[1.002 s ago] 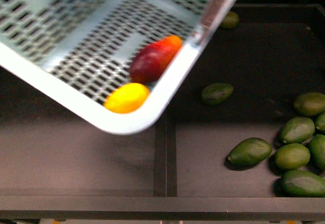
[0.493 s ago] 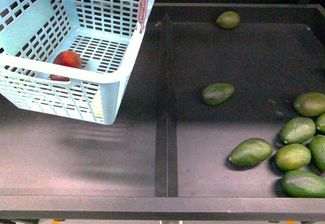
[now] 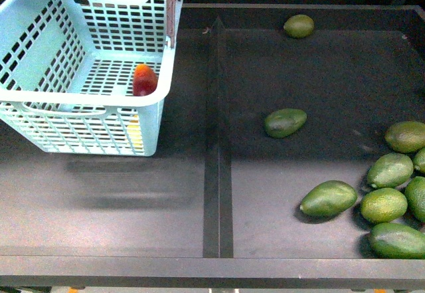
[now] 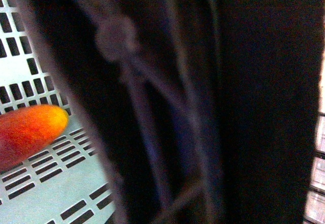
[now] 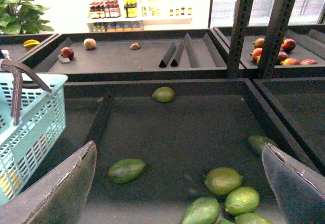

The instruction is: Pick lemon and mango into basket

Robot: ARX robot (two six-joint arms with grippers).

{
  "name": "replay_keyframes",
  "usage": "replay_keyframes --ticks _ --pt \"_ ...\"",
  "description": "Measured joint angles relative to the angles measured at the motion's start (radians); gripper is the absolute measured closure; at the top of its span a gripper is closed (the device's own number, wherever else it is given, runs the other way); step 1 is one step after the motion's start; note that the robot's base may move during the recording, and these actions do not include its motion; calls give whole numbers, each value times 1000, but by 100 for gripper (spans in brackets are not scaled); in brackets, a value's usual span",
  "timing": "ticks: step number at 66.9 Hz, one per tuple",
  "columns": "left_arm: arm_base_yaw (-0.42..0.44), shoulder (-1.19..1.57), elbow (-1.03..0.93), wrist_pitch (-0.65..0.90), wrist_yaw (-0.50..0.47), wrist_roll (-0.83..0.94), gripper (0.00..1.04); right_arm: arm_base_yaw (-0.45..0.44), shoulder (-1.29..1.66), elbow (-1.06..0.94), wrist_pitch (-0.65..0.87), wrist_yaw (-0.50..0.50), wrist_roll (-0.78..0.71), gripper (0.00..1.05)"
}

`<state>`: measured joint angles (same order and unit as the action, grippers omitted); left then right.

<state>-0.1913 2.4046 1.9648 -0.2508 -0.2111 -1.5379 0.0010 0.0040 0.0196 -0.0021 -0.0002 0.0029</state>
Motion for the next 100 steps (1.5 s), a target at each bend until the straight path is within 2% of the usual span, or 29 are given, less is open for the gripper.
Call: replay_keyframes --ticks 19,36,41,45,48,56,62,64,66,68,74,80,89,100 --pt "4 -23 -108 40 48 22 90 0 0 0 0 0 0 9" --pt "16 -89 -176 59 15 66 44 0 0 0 0 0 0 9" --pt "16 -181 -235 61 -37 68 23 0 0 0 0 0 0 9" --pt "16 -247 -281 52 -72 68 10 0 0 0 0 0 0 9" --pt "14 -294 -317 37 -91 74 5 0 0 0 0 0 0 9" --pt "-10 -413 -404 -79 -179 116 7 0 0 0 0 0 0 9" --pt "-23 -431 -418 -79 -175 155 7 0 0 0 0 0 0 9" --pt "-16 -455 -504 106 -97 286 13 0 0 0 0 0 0 9" --pt "-4 -502 -679 435 9 560 24 0 0 0 0 1 0 9" --pt "4 -537 -803 650 40 729 31 0 0 0 0 2 0 9" --pt "34 -651 -1067 1056 63 1198 51 0 0 0 0 0 0 9" --pt "65 -769 -1241 1196 81 1410 71 0 0 0 0 0 0 9" --pt "86 -881 -1448 1247 113 1500 101 0 0 0 0 0 0 9" --pt "120 -1052 -1638 1268 140 1519 101 0 0 0 0 0 0 9"
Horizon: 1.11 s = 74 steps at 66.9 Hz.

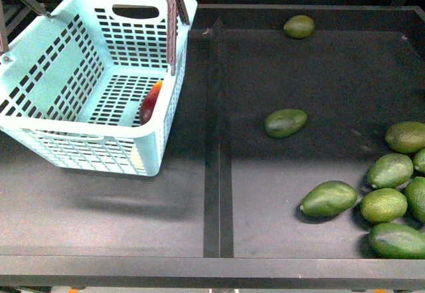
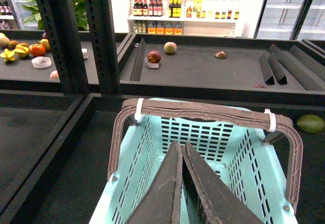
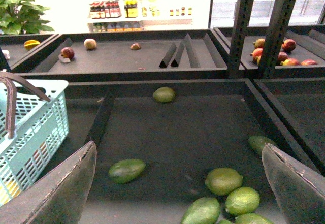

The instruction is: Pick lemon and mango into basket

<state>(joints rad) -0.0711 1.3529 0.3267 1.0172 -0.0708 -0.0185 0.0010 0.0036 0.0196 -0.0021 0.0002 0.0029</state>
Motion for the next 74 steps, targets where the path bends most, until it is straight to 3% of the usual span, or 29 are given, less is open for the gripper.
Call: replay_keyframes --ticks 5,20,74 --pt "38 -96 -84 -10 63 3 101 0 0 0 0 0 0 9" --pt "68 -238 -225 -15 70 4 101 0 0 0 0 0 0 9" --pt "68 -974 -312 -639 71 7 101 0 0 0 0 0 0 9"
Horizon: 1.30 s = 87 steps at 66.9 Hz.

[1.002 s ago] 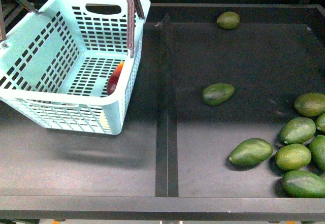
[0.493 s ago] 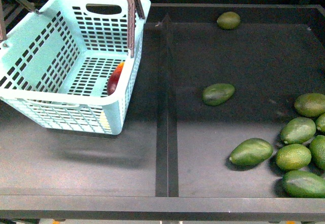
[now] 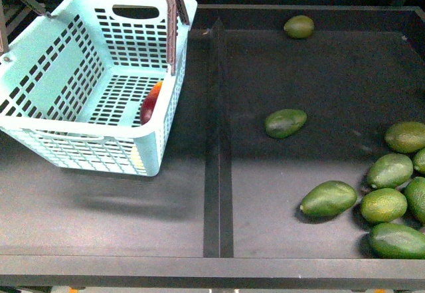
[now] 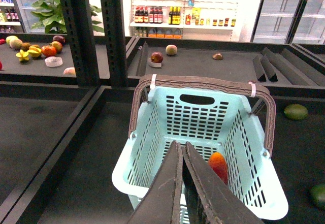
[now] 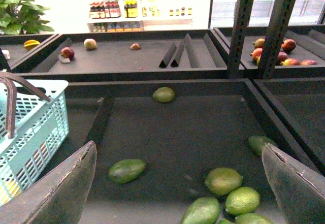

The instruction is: Pick lemon and mango into basket

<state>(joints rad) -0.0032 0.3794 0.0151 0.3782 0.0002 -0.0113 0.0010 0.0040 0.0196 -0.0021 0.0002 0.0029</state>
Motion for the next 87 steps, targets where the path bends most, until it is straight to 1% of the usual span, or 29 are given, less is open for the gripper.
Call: replay_keyframes --ticks 16,33,37,39,81,82,84,87 --pt "0 -119 0 -117 0 0 101 0 0 0 0 0 0 9" --pt "0 -203 0 -202 0 0 101 0 0 0 0 0 0 9" --pt "0 -308 0 -341 0 0 101 0 0 0 0 0 0 9" --pt "0 -340 0 -365 0 0 101 0 0 0 0 0 0 9" --pt "0 -373 0 -377 0 0 101 0 0 0 0 0 0 9" --pt "0 -373 0 -377 0 0 101 0 0 0 0 0 0 9" --pt "0 -373 0 -377 0 0 91 0 0 0 0 0 0 9" --pt "0 -373 0 -377 0 0 81 0 0 0 0 0 0 9"
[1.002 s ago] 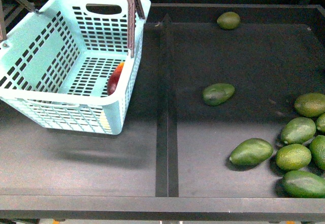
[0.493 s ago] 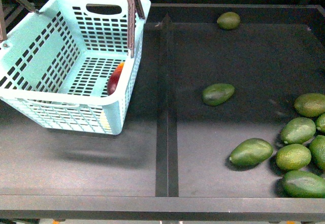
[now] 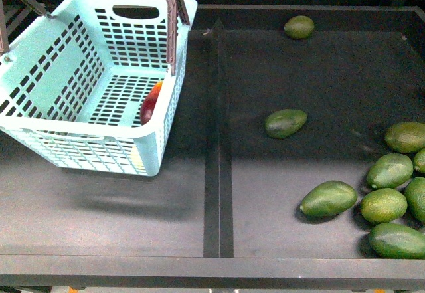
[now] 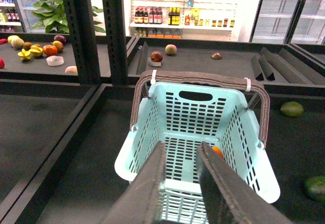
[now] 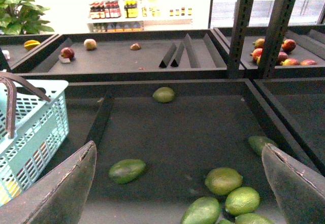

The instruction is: Pick lemon and mango into basket

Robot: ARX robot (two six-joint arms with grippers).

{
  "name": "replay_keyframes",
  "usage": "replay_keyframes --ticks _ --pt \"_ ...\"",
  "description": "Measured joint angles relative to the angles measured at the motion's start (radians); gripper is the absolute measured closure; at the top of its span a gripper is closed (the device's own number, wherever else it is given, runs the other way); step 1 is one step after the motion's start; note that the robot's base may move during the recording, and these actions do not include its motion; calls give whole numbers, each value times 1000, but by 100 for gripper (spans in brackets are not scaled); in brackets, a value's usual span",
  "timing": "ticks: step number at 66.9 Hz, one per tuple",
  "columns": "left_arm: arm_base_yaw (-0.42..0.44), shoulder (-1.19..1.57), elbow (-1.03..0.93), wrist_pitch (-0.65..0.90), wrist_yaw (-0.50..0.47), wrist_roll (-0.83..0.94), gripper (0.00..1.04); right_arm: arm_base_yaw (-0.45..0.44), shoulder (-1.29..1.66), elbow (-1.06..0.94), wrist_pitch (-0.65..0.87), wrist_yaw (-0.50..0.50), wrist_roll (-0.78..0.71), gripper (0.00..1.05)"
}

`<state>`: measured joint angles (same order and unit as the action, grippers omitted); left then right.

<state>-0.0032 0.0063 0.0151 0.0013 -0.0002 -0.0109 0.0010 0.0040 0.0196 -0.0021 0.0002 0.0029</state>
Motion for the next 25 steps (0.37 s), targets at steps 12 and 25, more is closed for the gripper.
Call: replay_keyframes --ticks 12,25 --pt "0 0 0 0 0 0 38 0 0 0 0 0 0 9" --pt "0 0 0 0 0 2 7 0 0 0 0 0 0 9"
